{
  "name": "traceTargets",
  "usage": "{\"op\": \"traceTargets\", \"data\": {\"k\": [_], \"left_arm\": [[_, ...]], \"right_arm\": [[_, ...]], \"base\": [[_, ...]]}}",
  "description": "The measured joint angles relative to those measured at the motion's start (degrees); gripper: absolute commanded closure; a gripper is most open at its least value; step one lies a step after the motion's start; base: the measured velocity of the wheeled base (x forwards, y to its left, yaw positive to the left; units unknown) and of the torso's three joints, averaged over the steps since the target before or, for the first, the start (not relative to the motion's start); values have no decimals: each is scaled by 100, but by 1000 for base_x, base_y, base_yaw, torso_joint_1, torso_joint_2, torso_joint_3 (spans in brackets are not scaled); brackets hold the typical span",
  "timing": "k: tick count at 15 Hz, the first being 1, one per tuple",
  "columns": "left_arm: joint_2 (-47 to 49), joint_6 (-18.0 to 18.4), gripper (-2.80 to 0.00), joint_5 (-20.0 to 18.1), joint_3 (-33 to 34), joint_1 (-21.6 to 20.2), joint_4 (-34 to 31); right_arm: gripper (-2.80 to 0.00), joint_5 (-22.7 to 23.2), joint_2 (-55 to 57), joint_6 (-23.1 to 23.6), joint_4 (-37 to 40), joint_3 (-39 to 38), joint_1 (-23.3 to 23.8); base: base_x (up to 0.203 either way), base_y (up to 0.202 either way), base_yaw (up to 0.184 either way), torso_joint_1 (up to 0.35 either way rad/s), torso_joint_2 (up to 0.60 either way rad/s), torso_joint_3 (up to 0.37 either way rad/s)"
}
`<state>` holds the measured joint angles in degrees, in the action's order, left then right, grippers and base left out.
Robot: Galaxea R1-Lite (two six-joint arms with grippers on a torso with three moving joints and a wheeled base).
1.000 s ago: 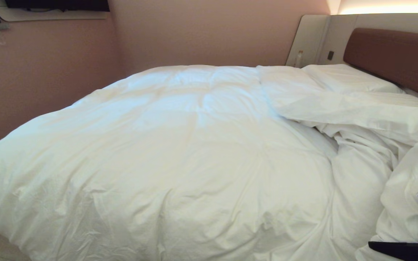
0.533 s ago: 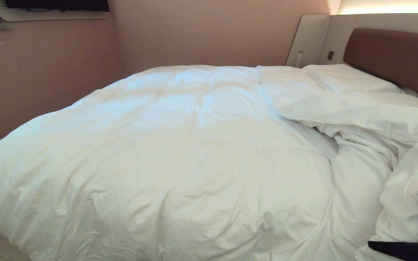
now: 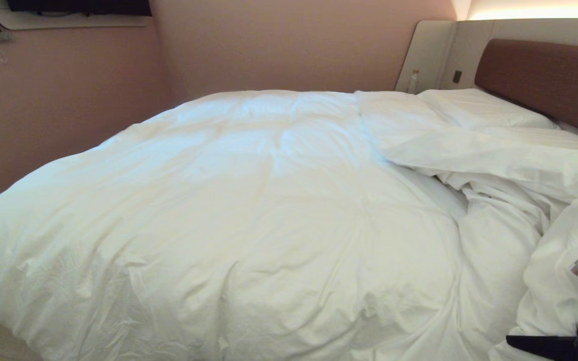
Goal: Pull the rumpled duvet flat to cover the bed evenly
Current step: Flatten the corners of the folded blanket
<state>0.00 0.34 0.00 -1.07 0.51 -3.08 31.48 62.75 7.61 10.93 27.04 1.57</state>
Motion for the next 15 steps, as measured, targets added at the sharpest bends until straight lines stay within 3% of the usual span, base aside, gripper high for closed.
{"op": "traceTargets", "data": {"k": [3,6,11,15], "left_arm": [[0,1,0,0,0,1,1],[0,-1,0,0,2,1,2],[0,7,0,0,2,1,2],[0,10,0,0,2,1,2]], "right_arm": [[0,-102,58,26,-5,-39,-42],[0,-182,73,30,6,-61,-369],[0,-671,276,-205,-88,57,-1588],[0,-1502,977,-773,-569,129,-2642]], "base": [[0,0,0,0,0,0],[0,0,0,0,0,0],[0,0,0,0,0,0],[0,0,0,0,0,0]]}}
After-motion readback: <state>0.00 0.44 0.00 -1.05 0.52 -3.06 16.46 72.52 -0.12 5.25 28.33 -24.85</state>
